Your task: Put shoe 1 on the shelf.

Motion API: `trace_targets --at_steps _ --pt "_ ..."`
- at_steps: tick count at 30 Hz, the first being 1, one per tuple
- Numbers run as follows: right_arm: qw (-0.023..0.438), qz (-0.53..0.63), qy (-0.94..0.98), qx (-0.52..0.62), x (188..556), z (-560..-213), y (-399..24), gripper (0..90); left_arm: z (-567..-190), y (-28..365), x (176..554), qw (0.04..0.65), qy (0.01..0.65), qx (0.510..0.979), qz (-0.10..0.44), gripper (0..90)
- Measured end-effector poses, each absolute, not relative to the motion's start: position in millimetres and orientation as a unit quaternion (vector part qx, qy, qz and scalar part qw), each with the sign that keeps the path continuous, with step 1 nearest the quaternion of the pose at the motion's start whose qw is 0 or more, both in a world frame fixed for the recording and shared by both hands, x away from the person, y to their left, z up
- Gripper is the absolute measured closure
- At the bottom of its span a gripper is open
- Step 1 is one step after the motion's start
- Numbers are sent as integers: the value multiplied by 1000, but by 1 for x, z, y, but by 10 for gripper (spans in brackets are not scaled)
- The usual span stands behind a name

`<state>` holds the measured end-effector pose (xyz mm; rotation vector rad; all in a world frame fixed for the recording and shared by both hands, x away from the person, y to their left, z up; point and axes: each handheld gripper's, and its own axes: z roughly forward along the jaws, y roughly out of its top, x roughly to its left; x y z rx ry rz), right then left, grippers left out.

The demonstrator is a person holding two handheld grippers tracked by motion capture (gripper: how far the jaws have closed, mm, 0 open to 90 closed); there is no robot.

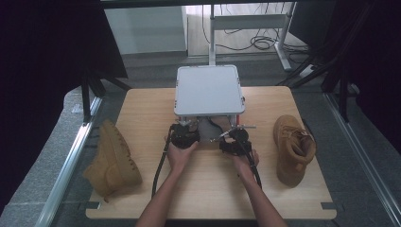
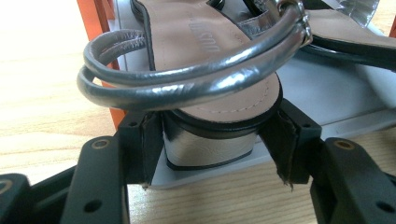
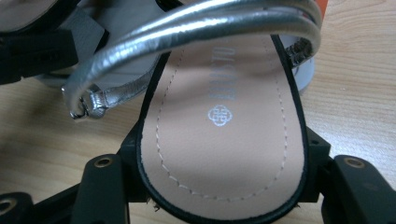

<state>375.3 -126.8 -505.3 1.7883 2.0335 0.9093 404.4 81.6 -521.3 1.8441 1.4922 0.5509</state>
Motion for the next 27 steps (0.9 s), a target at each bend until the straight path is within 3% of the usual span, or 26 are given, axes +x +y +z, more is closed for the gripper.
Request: trace_targets --at_steps 27 --pt "158 311 682 642 407 -504 -114 399 -521 82 404 346 575 711 211 408"
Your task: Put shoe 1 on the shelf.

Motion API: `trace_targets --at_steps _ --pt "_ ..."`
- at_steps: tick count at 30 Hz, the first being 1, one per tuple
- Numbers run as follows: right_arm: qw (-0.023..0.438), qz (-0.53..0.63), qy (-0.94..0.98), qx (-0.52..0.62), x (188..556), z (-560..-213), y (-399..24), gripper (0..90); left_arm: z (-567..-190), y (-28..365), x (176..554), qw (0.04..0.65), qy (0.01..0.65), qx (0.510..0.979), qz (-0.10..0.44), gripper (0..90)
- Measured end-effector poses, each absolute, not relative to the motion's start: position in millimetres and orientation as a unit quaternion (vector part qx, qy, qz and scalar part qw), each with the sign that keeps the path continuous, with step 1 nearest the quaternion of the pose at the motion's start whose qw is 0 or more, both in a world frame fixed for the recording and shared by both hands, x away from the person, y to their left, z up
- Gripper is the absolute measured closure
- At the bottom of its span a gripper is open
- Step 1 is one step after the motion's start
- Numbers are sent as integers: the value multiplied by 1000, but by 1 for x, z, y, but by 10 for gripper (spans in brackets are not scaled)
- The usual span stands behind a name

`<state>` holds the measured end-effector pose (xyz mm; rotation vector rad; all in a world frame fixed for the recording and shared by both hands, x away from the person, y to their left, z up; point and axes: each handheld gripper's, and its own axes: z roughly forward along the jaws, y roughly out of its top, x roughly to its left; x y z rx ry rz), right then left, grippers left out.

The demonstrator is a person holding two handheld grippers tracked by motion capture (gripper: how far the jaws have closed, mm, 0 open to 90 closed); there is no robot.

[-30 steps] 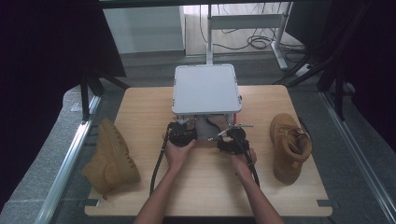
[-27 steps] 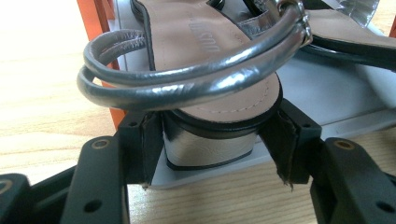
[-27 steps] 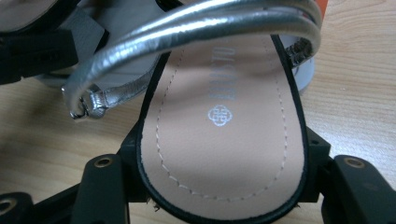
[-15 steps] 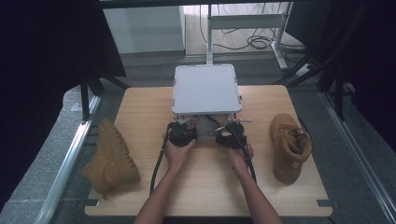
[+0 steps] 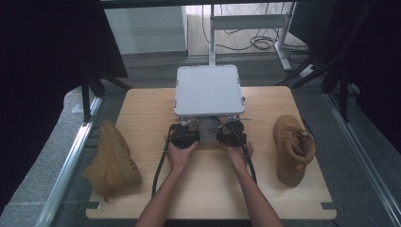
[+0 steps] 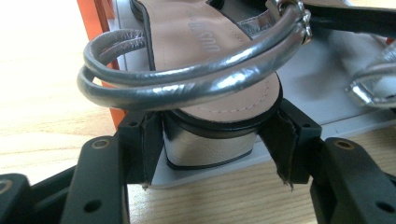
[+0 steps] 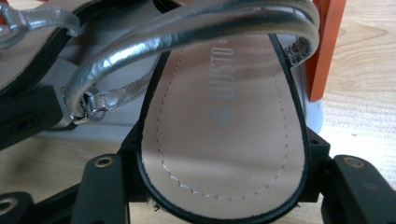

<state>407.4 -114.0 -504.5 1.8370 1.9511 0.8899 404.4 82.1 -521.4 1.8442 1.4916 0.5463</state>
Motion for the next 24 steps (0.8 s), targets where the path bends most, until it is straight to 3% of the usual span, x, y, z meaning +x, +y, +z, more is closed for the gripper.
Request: trace_targets --at_steps 13,24 --pt "188 306 682 637 416 -514 -108 397 -521 82 404 347 575 710 210 408" --pt "170 314 689 631 413 -516 -109 342 -522 82 404 347 574 711 210 407"
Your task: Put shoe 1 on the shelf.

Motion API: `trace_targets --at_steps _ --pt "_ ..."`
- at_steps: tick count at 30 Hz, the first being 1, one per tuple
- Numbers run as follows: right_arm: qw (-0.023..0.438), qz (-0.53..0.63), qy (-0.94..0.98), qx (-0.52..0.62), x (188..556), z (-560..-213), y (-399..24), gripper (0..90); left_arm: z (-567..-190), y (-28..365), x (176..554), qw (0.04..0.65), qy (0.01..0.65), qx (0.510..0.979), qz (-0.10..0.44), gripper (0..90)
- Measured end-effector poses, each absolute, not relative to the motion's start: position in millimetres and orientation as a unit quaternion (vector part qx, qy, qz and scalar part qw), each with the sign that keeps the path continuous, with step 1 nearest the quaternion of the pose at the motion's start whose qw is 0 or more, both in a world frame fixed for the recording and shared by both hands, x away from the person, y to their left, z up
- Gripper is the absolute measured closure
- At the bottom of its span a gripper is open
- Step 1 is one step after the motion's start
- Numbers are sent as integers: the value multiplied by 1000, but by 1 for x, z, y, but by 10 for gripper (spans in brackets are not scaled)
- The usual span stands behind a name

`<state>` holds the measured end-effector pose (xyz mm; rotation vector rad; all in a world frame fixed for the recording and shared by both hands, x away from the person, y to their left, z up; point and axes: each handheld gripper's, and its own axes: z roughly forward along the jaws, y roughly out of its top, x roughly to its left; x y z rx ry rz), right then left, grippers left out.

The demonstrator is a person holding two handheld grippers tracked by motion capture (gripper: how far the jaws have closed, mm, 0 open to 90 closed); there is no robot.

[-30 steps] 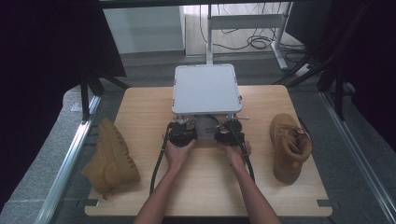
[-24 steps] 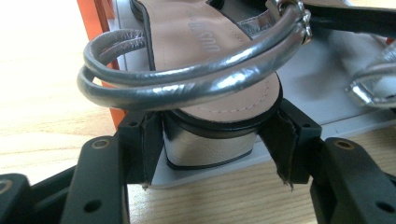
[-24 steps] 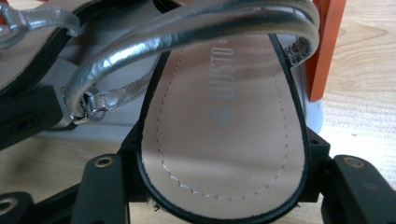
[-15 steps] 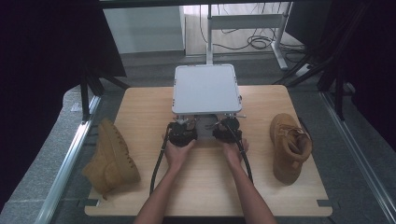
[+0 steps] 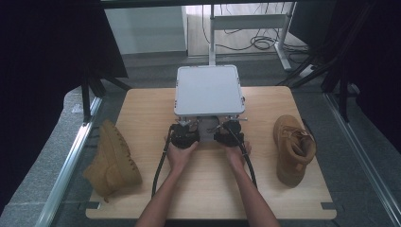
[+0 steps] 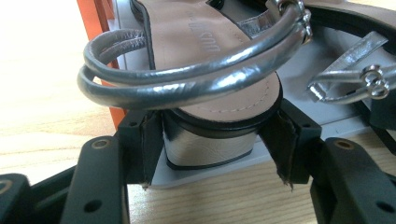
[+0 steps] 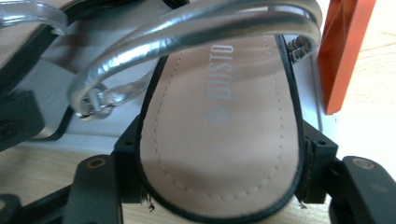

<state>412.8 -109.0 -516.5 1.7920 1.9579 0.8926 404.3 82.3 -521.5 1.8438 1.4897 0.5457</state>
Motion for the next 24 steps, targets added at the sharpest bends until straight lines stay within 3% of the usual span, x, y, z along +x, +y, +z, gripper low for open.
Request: trace_targets --at_steps 7,11,19,24 --pt "167 335 700 609 395 -503 -116 332 -521 82 404 346 575 711 211 407" --pt "166 332 715 593 382 -497 -122 386 -521 82 405 344 574 712 211 407" --pt "164 328 732 574 371 -504 -128 708 -521 82 405 342 575 713 210 408" --pt "156 331 741 563 373 -506 -128 834 -521 81 405 343 576 712 211 408"
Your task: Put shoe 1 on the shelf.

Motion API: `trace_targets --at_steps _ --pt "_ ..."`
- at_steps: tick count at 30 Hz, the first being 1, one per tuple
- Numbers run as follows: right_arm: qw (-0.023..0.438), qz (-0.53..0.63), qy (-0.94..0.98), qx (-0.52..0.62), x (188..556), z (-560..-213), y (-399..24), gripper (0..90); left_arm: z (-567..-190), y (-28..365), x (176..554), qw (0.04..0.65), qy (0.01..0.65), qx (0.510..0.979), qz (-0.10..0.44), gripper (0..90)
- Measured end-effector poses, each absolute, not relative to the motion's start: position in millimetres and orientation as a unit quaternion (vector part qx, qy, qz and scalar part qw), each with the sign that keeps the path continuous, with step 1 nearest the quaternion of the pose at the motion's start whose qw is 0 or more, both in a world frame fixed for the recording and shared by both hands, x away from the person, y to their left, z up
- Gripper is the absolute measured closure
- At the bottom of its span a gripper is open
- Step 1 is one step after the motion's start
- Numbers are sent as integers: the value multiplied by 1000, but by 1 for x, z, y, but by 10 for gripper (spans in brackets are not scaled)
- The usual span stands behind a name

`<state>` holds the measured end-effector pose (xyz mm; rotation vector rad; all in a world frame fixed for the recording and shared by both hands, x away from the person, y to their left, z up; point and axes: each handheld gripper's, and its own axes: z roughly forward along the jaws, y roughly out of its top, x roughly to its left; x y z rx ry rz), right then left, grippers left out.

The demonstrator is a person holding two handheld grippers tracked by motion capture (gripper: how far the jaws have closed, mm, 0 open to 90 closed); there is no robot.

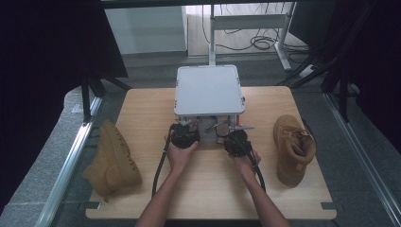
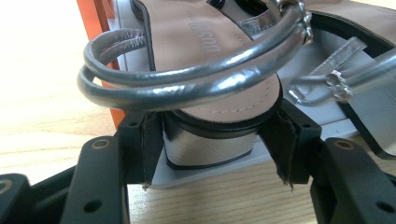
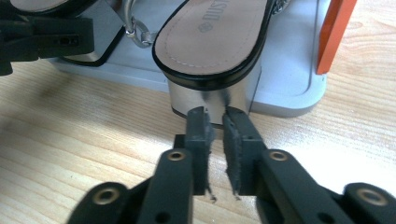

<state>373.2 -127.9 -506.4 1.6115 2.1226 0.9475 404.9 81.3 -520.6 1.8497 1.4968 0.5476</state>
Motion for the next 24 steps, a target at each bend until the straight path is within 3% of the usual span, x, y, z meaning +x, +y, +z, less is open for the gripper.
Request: trace_targets --at_steps 4,24 --pt "143 337 746 556 373 -508 -124 891 -521 81 405 343 576 712 211 408" --pt "146 351 732 565 395 -514 -124 896 -520 82 405 342 576 712 210 407"
